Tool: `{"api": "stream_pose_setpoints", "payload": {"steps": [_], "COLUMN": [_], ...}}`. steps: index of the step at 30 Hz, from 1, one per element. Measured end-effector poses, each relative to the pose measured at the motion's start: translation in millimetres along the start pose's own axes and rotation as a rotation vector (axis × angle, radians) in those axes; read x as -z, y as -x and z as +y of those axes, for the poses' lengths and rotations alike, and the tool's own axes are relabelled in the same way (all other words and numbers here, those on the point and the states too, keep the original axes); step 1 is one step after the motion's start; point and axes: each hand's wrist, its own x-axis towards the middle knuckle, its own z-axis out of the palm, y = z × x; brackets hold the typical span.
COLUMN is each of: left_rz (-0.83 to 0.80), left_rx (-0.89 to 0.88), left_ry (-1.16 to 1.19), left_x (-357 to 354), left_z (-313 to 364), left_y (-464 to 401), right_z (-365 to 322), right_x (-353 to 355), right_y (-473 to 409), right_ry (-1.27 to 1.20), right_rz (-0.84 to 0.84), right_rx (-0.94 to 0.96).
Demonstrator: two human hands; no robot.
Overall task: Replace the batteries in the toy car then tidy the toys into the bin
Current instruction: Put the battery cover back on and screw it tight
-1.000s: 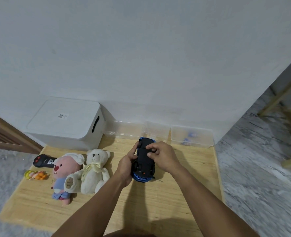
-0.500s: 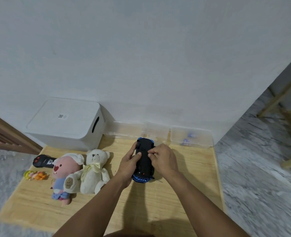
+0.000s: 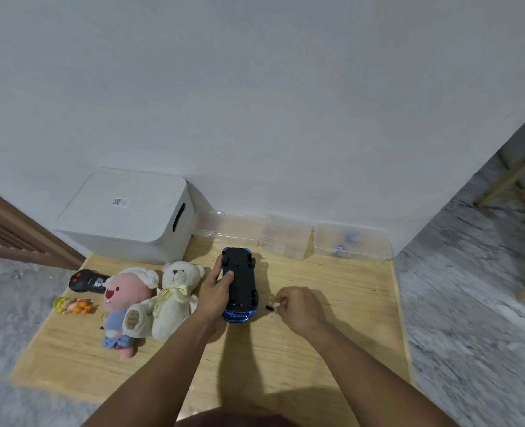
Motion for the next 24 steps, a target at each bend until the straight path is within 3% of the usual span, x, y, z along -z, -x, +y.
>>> {"api": "stream_pose_setpoints", "payload": {"steps": [10,19,24], "left_rz": [-0.018,-0.032,-0.03], "left_rx": [0.032,0.017,0.032], "left_ry": [0.043,0.027,0.047], "left_x": [4,1,2], "left_z": [-1,-5,-6], "left_y": [4,4,6], "right_z": [6,1,-4], "right_x": [-14,4,-2], "right_y": [-5,-8,-7], "right_ry": [0.253,-0.228,-0.235], "right_rz": [0.008,0.073,-0.011], "right_rx": [0.119,-0.1,-0.111]}}
